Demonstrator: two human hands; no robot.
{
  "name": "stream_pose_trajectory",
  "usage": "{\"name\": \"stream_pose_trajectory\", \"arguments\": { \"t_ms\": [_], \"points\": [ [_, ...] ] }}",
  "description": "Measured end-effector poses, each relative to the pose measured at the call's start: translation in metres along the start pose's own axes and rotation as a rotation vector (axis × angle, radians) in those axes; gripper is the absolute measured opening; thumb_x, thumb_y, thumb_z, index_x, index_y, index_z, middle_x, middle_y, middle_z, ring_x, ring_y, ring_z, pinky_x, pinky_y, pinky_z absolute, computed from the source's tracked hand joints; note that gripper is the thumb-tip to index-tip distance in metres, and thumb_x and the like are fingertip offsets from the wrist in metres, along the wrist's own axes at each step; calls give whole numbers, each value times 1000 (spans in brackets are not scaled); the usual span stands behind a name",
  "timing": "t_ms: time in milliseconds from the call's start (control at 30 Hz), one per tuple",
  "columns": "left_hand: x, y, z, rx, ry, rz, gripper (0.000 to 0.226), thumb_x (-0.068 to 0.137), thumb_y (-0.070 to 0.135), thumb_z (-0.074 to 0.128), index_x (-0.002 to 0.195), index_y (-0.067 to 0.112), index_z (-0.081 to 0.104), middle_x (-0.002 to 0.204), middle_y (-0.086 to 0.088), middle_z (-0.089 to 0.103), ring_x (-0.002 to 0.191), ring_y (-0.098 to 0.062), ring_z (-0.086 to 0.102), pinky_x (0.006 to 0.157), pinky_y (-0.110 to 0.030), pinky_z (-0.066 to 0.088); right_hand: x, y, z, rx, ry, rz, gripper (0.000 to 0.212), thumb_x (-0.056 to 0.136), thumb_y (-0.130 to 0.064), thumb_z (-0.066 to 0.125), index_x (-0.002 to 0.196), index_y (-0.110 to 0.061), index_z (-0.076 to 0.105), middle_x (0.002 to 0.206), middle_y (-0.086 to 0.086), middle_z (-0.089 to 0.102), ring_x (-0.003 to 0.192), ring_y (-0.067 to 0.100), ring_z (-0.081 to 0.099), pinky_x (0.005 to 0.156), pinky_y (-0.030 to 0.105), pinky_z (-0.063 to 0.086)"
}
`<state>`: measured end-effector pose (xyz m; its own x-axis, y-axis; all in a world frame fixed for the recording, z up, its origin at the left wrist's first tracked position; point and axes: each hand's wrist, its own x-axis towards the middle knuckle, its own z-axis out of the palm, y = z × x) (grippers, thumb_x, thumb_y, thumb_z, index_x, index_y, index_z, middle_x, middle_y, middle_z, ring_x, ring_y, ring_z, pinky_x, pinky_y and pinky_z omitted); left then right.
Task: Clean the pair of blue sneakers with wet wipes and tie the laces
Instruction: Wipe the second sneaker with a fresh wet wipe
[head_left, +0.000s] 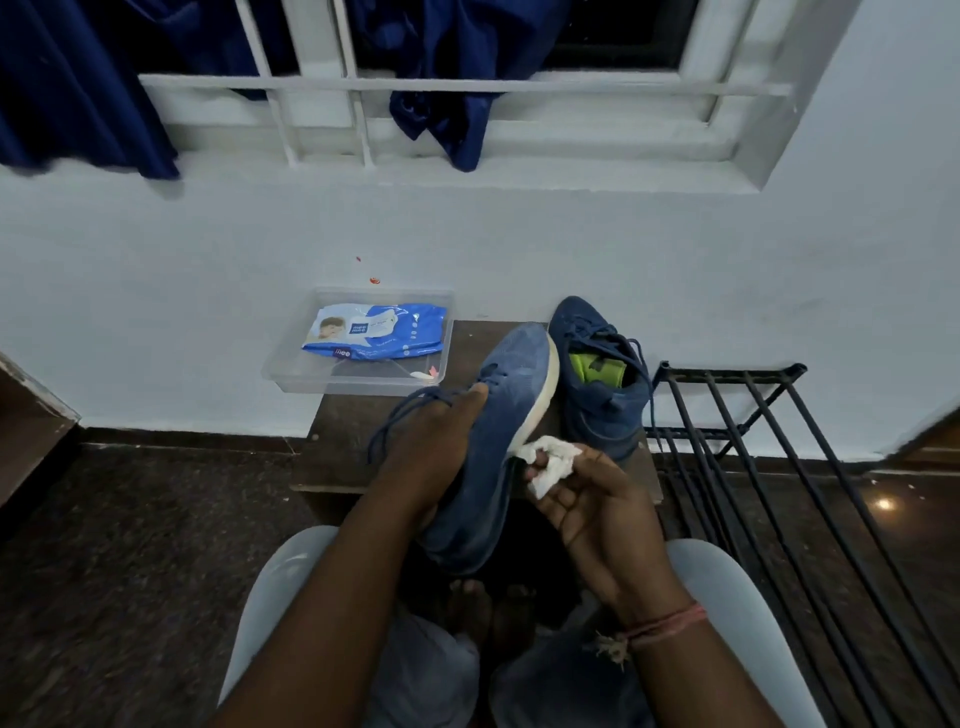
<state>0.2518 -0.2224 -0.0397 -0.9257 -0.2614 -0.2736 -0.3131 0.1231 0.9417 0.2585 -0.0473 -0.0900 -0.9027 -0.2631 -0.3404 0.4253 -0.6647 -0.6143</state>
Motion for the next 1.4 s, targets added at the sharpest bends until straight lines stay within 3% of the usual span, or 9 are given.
{"name": "stream_pose_trajectory", "arguments": {
  "t_ms": [167, 300, 400, 467, 600, 767, 1000, 1267, 1400],
  "points": [
    [-4, 12, 8, 342, -55, 41, 46, 98, 55, 46, 101, 18, 73, 102, -5, 75, 97, -22, 68, 95, -42, 50, -4, -10, -5, -82, -61, -8, 38, 91, -1, 39, 124, 1, 57, 109, 23, 68, 90, 29, 66, 87, 46, 54],
    [-7, 16, 11, 553, 13, 106, 40, 107, 45, 41, 108, 18, 69, 99, 5, 65, 94, -15, 57, 79, -27, 36, -4, -14, -9, -246, -1, -118, 18, 99, -6, 54, 113, 0, 63, 98, 18, 73, 82, 25, 68, 69, 34, 58],
    [-1, 18, 13, 704, 8, 131, 41, 106, 43, 41, 87, 16, 64, 75, 7, 59, 80, -17, 61, 59, -22, 33, -2, -8, -15, -389, 46, -184, 14, 97, -11, 62, 105, -2, 67, 89, 17, 74, 73, 23, 67, 62, 31, 55],
    [0, 28, 16, 768, 37, 134, 41, 107, 38, 40, 89, 10, 64, 77, 0, 59, 71, -17, 55, 53, -19, 31, -1, -5, -17, -479, 71, -200, 17, 94, -15, 68, 102, 0, 69, 83, 16, 73, 70, 22, 64, 59, 31, 54],
    [3, 32, 20, 772, 102, 61, 39, 107, 38, 39, 113, 11, 66, 100, -1, 58, 77, -15, 45, 61, -28, 32, 3, 0, -20, -507, 102, -208, 23, 92, -21, 71, 98, 1, 71, 79, 14, 72, 68, 21, 64, 57, 31, 54],
    [4, 17, 34, 748, 114, 116, 39, 98, 49, 56, 109, 15, 70, 97, 4, 61, 87, -12, 52, 76, -25, 36, 11, 1, -25, -438, 43, -156, 19, 98, -14, 61, 105, -5, 76, 101, 21, 74, 92, 32, 69, 85, 45, 55],
    [3, 19, 45, 950, 156, 126, 27, 87, 40, 68, 93, 13, 70, 87, -3, 66, 85, -23, 66, 69, -27, 42, 16, -2, -33, -486, 150, -217, 12, 92, -11, 69, 101, -4, 72, 88, 17, 76, 75, 24, 68, 61, 31, 53],
    [-5, 9, 64, 499, 212, -31, 37, 92, 38, 66, 116, 11, 73, 110, -6, 73, 101, -24, 67, 88, -33, 52, 19, -9, -32, -354, 148, -232, 17, 93, 0, 63, 107, -3, 72, 95, 17, 76, 87, 30, 74, 77, 40, 59],
    [4, 16, 65, 312, 300, -13, 21, 94, 19, 67, 111, 8, 73, 99, -3, 71, 92, -22, 65, 78, -28, 44, 19, -6, -32, -373, 159, -230, 18, 93, 3, 63, 107, -3, 71, 94, 15, 77, 87, 30, 74, 73, 36, 60]
  ]
}}
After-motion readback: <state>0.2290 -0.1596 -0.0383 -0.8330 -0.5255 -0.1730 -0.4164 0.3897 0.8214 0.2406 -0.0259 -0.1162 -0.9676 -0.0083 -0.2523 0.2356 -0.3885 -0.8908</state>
